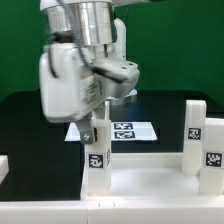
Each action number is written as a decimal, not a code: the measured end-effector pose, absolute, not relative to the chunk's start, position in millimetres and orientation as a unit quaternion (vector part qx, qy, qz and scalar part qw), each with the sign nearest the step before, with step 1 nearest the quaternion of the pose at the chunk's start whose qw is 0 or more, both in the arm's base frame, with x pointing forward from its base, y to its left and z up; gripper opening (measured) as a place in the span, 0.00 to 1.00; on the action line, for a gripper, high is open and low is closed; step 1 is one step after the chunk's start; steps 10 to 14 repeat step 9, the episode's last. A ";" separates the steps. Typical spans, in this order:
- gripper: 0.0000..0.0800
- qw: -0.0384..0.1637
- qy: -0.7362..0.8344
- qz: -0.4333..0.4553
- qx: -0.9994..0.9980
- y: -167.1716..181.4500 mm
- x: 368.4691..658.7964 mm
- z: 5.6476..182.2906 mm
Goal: Assemble desk
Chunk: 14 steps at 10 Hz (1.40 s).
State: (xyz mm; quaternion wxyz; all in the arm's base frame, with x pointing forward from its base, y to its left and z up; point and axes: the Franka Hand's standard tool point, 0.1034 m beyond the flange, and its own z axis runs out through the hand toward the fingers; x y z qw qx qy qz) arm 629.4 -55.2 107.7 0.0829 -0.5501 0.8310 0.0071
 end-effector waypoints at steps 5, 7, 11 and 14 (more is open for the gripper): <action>0.67 0.087 0.843 0.002 -0.530 -47.6 629.7 111.9; 0.77 0.109 0.837 0.000 -0.536 -44.7 636.8 141.1; 0.81 0.119 0.831 0.001 -0.543 -41.1 643.1 159.4; 0.81 0.119 0.831 0.001 -0.543 -41.1 643.1 159.4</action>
Offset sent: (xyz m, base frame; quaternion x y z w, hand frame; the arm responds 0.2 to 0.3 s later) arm 0.0000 0.0000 0.0000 0.0000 0.0000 0.0000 1.0000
